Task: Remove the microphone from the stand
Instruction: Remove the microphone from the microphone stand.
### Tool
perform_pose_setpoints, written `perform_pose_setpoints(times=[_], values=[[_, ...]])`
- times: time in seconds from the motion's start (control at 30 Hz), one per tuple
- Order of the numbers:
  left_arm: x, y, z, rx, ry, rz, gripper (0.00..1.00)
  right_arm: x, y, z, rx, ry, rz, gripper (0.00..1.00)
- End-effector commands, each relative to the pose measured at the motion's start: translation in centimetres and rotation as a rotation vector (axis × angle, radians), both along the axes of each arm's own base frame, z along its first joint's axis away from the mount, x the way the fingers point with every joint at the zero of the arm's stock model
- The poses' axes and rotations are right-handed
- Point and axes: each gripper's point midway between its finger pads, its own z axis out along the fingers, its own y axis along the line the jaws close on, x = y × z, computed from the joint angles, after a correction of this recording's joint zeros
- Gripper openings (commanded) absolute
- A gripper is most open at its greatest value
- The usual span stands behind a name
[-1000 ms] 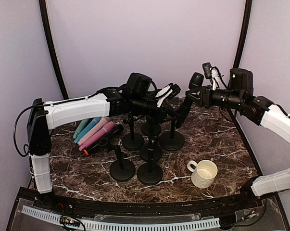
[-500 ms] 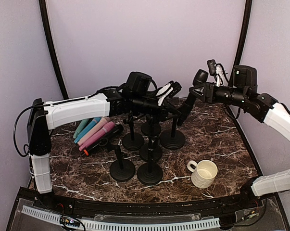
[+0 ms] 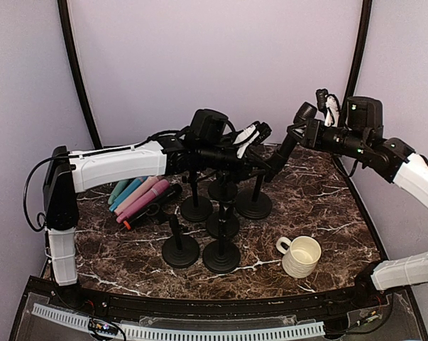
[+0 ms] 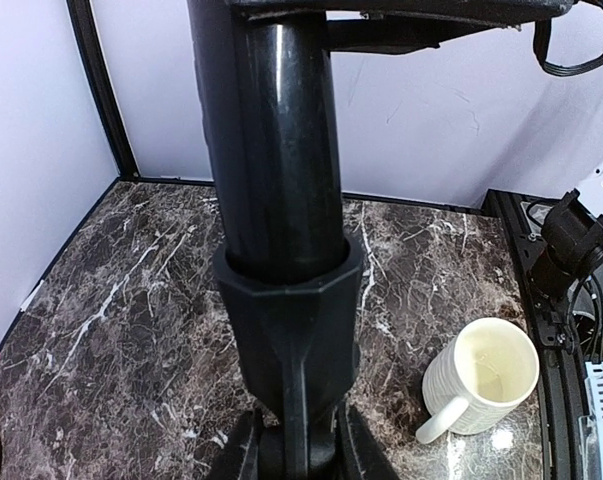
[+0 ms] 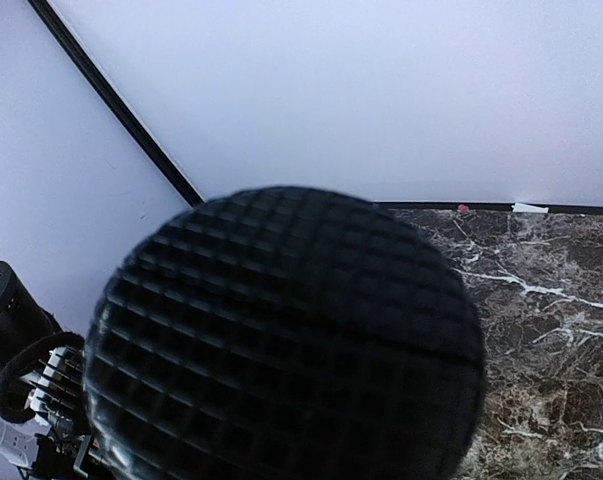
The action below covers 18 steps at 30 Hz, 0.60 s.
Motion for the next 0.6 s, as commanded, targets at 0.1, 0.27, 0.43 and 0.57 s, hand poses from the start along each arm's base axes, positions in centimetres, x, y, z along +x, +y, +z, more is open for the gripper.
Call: perform_pose_setpoints(times=[0.1,0.27,0.43,0.57], values=[[-1.0,0.6,-3.4,0.101,0.037,-0.025,0.0,0.2,-4.1,9.7,0.131,-0.267,-0.191,0.0],[-0.9,0.7,-3.7,0.111,0.039,-0.025,0.0,0.0,-4.4,10.0,0.124,-0.273,-0.197,0.0],[-0.7,0.7,-4.5,0.131,0.044,-0.015,0.0,-0.4,-4.8,10.3,0.138,-0.283,-0.206,0.0],[-0.8,0.8,-4.9,0.141,0.05,-0.017,0.0,-0.5,-4.9,10.4,0.134,-0.282,-0.212,0.0]])
